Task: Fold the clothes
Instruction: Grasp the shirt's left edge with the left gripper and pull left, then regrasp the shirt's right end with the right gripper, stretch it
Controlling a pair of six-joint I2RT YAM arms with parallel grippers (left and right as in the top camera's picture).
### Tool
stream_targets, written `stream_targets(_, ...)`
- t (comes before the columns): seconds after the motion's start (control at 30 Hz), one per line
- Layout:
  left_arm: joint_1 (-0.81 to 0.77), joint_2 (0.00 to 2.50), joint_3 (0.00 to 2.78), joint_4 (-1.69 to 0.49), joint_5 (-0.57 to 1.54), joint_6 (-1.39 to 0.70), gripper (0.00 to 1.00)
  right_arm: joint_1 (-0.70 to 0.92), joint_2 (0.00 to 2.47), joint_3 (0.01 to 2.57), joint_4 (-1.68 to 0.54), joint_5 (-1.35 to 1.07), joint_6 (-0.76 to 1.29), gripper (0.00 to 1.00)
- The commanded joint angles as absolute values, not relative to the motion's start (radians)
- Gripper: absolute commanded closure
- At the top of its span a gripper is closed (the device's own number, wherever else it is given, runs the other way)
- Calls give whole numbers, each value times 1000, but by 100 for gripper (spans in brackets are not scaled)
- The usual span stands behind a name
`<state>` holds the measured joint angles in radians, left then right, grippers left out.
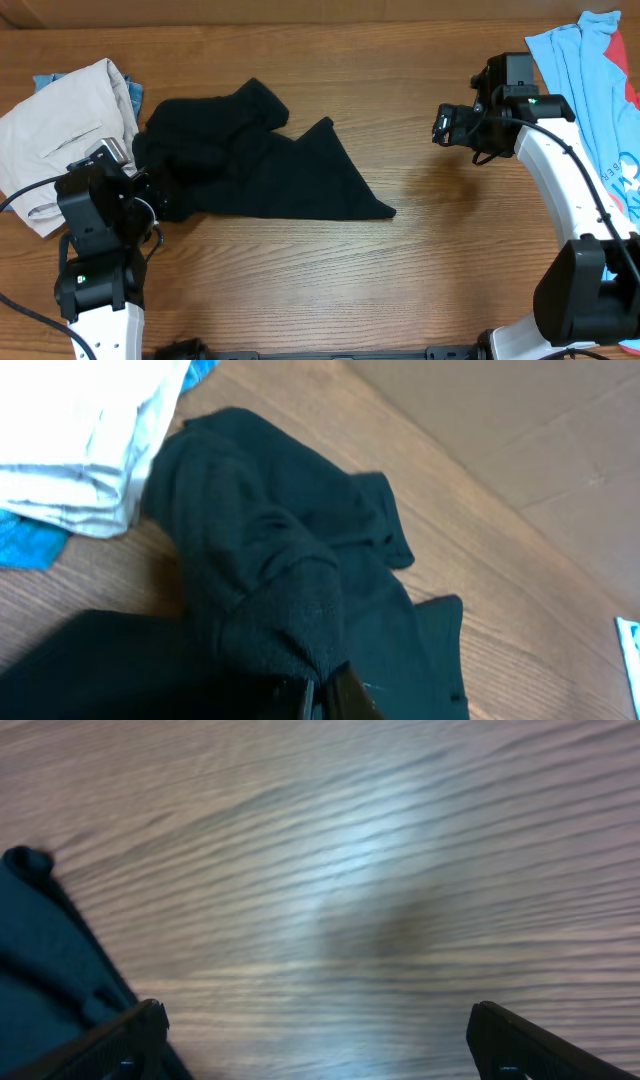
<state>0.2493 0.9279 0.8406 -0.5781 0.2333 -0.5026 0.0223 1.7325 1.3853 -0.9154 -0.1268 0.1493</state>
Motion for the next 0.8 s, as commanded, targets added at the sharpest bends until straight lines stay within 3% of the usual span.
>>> stream_targets(0.0,248,934,861,-579,260,-488,96,43,1753,1363,-945,-299,101,0)
stream_targets(0.23,248,934,861,-546,259,-482,96,168,1776,1304,-1027,-353,71,0)
stream_targets(0.63,248,933,861,-538,259,-482,96,345,1777,1132,-955,-365,83,0)
stream_targets(0.77,248,934,861,-542,259,-478,96,360,1777,1092,-890,-387,82,7)
